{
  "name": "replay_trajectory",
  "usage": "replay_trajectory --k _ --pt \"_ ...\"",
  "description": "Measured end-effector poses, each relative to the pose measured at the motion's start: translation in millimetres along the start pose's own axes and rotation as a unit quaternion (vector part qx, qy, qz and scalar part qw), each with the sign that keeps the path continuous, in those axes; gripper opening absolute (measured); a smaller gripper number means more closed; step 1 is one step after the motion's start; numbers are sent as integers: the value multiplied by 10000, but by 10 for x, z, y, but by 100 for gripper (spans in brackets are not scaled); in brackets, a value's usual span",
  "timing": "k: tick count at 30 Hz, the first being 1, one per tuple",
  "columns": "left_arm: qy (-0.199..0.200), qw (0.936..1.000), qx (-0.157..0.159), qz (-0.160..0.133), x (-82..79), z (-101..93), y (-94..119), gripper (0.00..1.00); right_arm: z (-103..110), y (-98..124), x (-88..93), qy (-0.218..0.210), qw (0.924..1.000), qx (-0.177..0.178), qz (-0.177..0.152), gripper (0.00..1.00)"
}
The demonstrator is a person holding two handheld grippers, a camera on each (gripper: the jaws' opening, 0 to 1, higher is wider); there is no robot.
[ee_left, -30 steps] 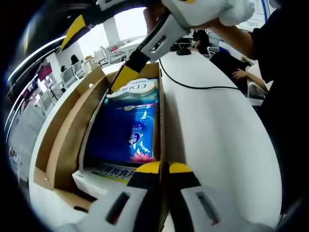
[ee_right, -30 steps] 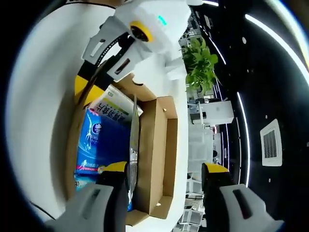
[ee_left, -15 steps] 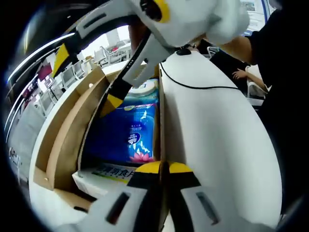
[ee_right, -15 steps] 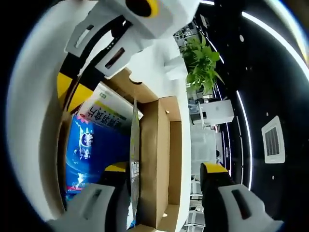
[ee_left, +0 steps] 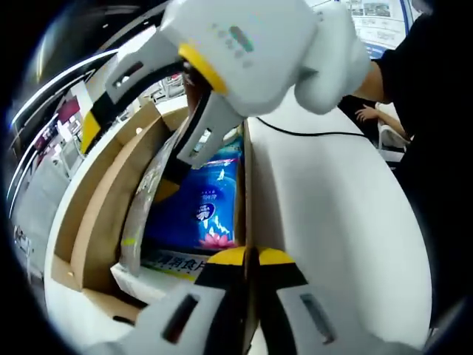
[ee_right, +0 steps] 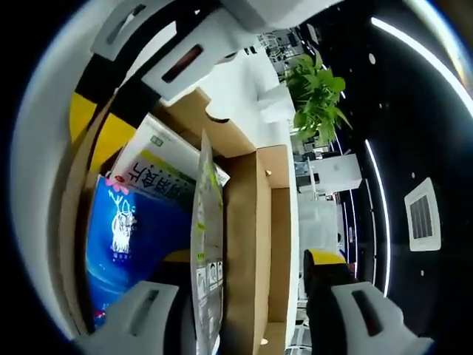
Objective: Operate the shoe box by opening the lid, removing the specified soft item, and placing it in the target area until the item is outside and the box remains undamaged.
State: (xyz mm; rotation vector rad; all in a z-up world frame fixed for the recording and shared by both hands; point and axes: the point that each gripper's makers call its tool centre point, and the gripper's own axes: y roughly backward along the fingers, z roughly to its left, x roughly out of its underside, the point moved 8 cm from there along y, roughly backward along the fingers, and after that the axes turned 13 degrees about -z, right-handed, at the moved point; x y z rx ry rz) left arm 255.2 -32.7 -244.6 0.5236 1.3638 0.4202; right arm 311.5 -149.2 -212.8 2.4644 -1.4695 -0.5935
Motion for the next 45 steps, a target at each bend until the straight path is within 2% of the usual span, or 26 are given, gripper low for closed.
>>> replay_trajectory --k 8,12,21,25,31,37,45 --pt "1 10000 -1 -2 -2 -15 6 2 79 3 -65 155 9999 -33 1 45" --pt "3 10000 -3 -3 6 -13 8 2 140 -4 -83 304 9995 -93 -2 37" --pt "-2 10000 -1 2 6 -20 10 2 214 -12 -57 470 9988 -119 11 26" --pt "0 10000 1 9 7 -25 11 2 205 -11 -41 429 9990 -93 11 26" --pt "-9 10000 9 20 7 -31 12 2 230 0 -28 351 9992 -169 39 19" --pt "-41 10000 28 34 7 -29 13 2 289 14 -16 188 9991 -378 104 8" --pt "-44 10000 25 36 4 11 -7 2 291 11 -16 200 9989 -419 100 6"
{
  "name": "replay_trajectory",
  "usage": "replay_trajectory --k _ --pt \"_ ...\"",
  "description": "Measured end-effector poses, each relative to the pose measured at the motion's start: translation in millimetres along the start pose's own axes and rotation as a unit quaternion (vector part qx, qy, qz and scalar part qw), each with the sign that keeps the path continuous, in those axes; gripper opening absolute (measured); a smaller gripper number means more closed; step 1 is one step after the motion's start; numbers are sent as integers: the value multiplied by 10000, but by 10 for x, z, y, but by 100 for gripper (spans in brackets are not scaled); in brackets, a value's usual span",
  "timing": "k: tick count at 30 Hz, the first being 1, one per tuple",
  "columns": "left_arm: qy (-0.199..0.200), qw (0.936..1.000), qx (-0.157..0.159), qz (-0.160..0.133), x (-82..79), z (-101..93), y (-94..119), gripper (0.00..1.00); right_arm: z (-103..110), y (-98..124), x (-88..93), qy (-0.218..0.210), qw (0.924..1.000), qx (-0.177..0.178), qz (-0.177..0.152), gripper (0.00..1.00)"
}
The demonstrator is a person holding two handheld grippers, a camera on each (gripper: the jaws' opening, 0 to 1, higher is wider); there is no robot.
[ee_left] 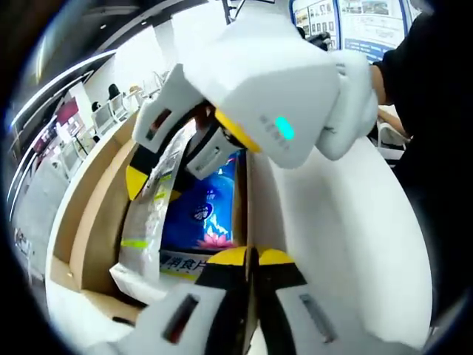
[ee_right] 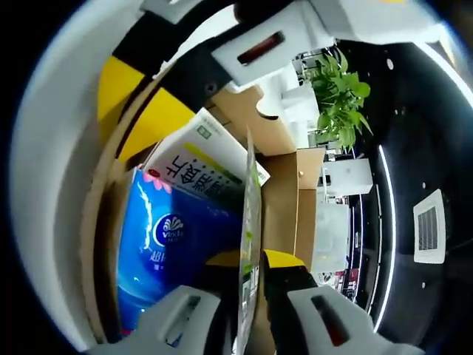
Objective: Operate the shoe box by opening the lid, removing the specified soft item, and placing it in the target area until the item is outside and the box remains undamaged.
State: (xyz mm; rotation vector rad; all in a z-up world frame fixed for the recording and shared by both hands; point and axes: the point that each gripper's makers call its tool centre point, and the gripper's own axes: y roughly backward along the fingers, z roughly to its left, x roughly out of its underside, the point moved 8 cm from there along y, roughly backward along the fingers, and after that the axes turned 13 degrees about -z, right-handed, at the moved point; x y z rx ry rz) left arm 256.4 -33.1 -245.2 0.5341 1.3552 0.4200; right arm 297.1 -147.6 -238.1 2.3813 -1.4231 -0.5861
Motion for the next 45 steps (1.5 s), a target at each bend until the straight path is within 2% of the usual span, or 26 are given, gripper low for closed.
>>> replay_trajectory --k 11,27,32,37,45 --pt "2 10000 5 -7 -3 -25 10 2 12 5 -4 -93 9999 -12 -37 2" --pt "40 10000 38 -38 -11 -10 -11 2 -3 110 -46 329 9993 169 -67 1" --pt "66 10000 30 -52 -7 -4 -13 2 -55 289 -97 388 9983 379 -209 1" --pt "70 10000 28 -54 -9 -14 -15 2 -70 398 -71 430 9980 443 -145 1" --pt "100 9999 33 -63 -9 -29 -2 2 -182 737 66 568 9962 661 57 1"
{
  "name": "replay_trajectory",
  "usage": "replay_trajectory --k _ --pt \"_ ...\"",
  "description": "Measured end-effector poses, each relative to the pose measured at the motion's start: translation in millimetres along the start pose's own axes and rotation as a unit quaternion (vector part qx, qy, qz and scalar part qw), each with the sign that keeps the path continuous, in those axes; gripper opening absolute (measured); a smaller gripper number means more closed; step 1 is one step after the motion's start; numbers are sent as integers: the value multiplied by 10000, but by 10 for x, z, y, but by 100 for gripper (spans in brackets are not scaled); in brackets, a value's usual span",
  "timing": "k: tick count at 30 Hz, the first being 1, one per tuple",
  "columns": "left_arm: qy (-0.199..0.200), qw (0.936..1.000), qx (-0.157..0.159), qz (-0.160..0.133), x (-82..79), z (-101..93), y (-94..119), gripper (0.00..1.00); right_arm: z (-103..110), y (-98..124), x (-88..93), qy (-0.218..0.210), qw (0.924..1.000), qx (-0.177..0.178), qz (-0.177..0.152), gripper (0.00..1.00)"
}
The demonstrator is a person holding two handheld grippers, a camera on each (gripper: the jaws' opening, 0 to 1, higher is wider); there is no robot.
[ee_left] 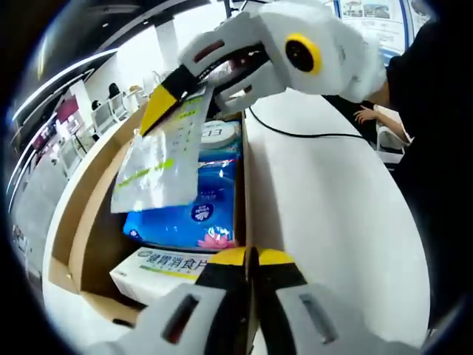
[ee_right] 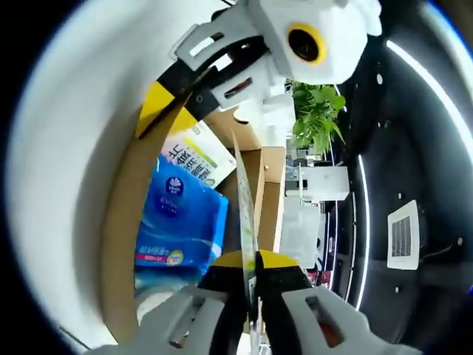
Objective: Operate the shoe box by opening the lid, removing the specified soft item, and placing it in the target area until the item is outside and the box remains undamaged.
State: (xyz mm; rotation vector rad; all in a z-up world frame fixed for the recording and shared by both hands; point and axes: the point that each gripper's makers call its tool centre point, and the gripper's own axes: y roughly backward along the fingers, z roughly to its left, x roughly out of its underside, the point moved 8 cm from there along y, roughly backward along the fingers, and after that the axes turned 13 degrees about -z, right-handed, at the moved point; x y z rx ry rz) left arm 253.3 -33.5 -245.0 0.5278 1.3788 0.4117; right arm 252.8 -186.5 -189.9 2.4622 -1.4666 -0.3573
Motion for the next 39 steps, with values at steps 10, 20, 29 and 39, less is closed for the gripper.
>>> replay_trajectory --k 10,20,29,39 --pt "6 10000 -6 11 -4 10 -4 2 -243 647 345 -56 9978 447 485 1" --pt "10 10000 -14 16 -5 36 -9 2 -273 1154 791 -166 9933 557 1004 1" --pt "13 10000 -7 9 -5 43 -7 2 -165 1268 1151 -339 9921 598 1049 1" --pt "12 10000 -19 12 -3 39 -4 2 156 1210 1516 -710 9900 270 1191 1"
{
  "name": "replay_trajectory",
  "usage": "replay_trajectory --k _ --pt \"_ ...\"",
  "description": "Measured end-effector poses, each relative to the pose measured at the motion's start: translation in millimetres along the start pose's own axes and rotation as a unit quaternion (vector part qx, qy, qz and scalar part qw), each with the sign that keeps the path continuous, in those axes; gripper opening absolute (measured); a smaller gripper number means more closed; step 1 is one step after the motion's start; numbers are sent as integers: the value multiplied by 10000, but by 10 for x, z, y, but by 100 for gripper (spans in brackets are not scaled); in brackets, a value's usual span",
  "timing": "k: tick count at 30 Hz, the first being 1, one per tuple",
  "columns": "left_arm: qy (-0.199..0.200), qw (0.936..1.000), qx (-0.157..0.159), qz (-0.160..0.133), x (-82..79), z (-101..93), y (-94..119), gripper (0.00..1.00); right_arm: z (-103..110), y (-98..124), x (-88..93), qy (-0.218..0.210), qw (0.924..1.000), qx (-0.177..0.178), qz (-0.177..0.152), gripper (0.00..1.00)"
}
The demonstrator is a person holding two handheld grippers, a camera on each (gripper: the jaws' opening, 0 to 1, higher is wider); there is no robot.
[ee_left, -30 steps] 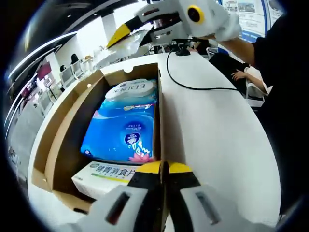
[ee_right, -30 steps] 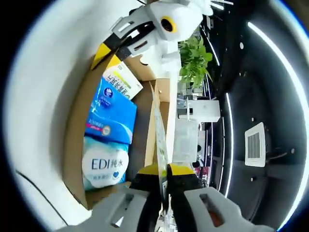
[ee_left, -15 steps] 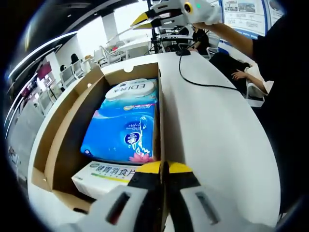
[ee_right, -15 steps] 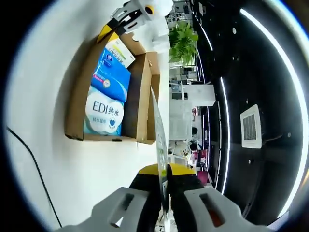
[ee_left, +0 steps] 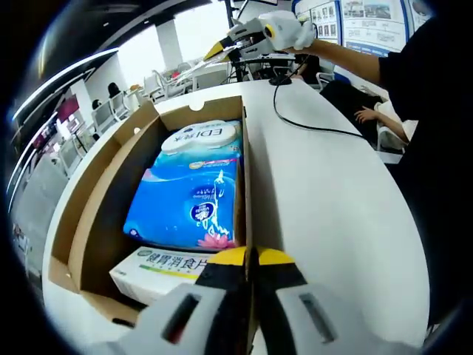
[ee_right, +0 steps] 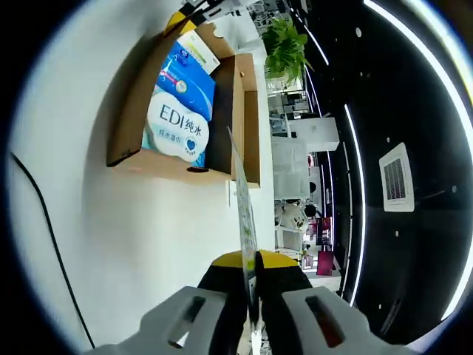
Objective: Operate the shoe box by opening the lid, removing the specified soft item, and placing it in the target area until the item is outside and the box remains undamaged.
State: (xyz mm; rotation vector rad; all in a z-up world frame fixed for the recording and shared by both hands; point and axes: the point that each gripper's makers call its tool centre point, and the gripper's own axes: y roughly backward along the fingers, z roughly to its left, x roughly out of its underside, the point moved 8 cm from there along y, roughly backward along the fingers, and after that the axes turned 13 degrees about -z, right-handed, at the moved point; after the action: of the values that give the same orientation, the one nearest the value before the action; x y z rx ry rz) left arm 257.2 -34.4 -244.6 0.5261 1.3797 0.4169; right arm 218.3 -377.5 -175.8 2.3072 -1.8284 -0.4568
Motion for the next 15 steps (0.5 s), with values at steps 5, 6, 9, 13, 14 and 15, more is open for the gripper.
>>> replay_trajectory --k 5,6,9,13,14,15 --pt "-10 10000 0 1 4 -5 2 2 176 -61 112 -147 9996 -247 43 1" --pt "-10 10000 -2 3 4 -6 2 2 220 -83 143 -192 9993 -305 65 1" --pt "-17 10000 -6 3 4 -10 4 2 304 -130 206 -301 9987 -408 69 1" --pt "-23 10000 -6 4 3 -13 5 2 391 -186 263 -509 9972 -550 82 1" --pt "-23 10000 -6 4 3 -13 6 2 405 -199 263 -520 9970 -574 92 1" --pt "-22 10000 -6 3 3 -13 6 2 432 -218 282 -556 9964 -625 104 1"
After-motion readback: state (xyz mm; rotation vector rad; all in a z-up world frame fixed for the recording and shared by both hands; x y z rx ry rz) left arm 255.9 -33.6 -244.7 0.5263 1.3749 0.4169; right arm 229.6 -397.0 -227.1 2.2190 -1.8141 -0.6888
